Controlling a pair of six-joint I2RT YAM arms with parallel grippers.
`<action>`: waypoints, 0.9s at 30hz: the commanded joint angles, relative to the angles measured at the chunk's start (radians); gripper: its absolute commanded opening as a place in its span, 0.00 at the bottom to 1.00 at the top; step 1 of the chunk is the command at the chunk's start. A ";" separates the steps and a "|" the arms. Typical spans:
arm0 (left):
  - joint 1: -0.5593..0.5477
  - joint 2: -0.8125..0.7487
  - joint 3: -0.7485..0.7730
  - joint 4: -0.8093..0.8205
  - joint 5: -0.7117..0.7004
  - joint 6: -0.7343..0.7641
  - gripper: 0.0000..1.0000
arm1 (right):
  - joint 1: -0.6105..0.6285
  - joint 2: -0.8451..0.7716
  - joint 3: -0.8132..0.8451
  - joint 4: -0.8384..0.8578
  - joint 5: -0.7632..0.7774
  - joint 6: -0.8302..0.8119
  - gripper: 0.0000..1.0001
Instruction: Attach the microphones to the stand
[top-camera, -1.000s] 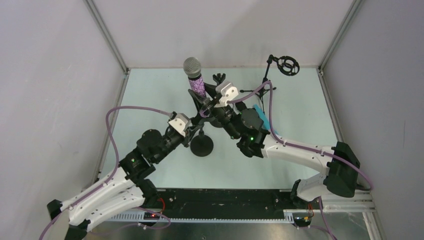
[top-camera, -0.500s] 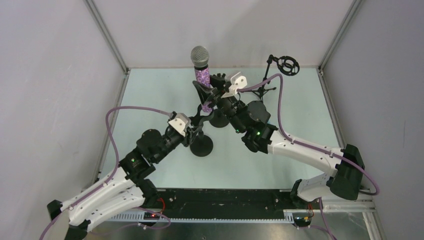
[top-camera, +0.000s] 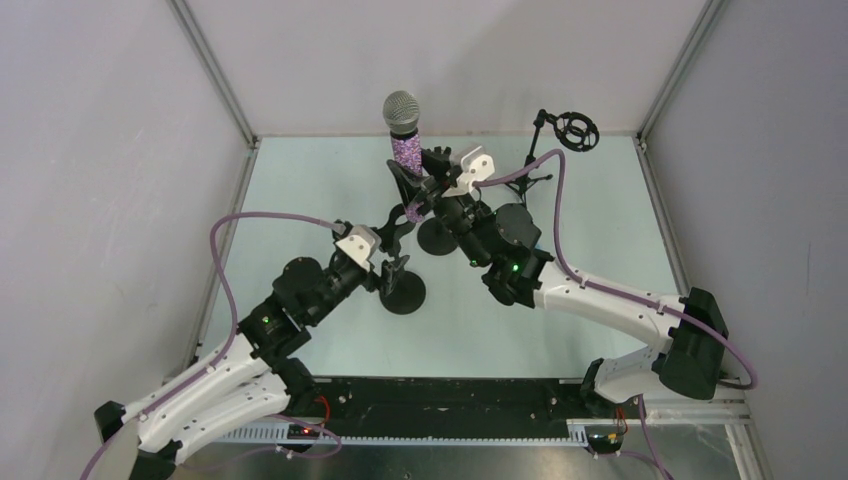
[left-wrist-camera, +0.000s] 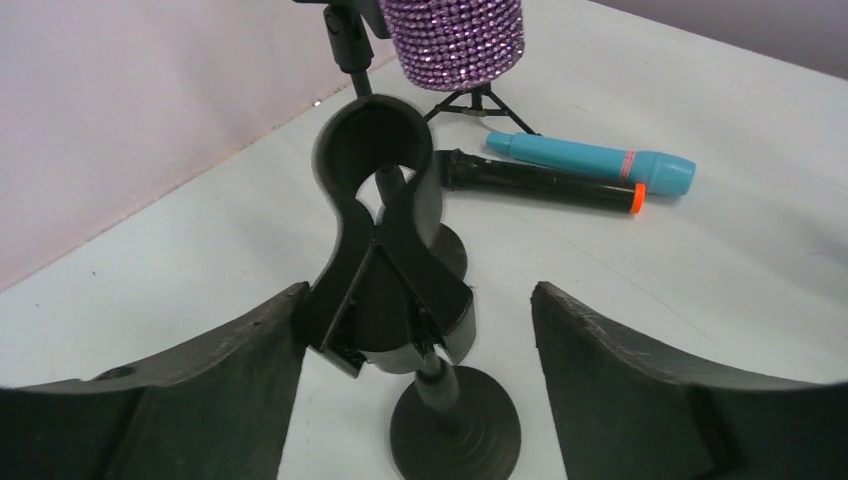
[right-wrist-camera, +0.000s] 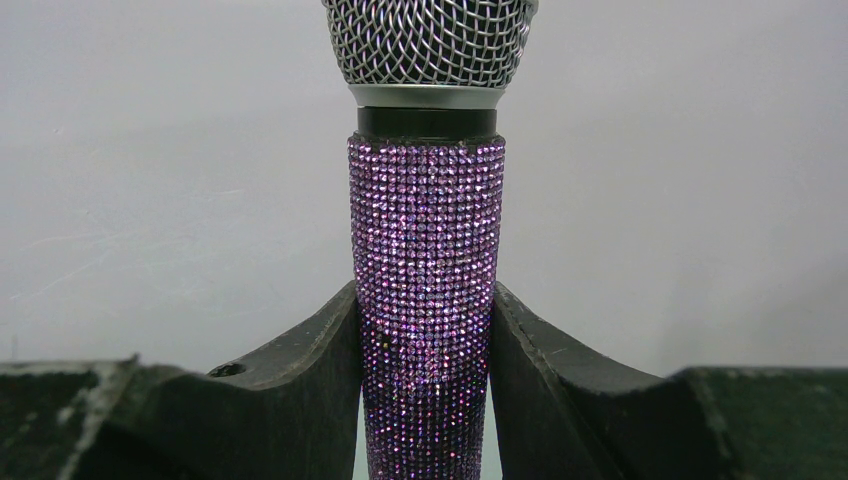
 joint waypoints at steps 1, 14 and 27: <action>0.006 0.004 0.013 0.017 -0.012 0.014 0.94 | 0.002 -0.057 0.008 0.042 0.029 -0.028 0.00; 0.006 -0.020 -0.005 0.018 -0.079 0.012 1.00 | 0.004 -0.084 -0.030 0.030 0.031 -0.009 0.00; 0.057 -0.063 -0.034 0.020 0.024 -0.021 0.91 | -0.006 0.013 -0.014 0.171 -0.016 -0.020 0.00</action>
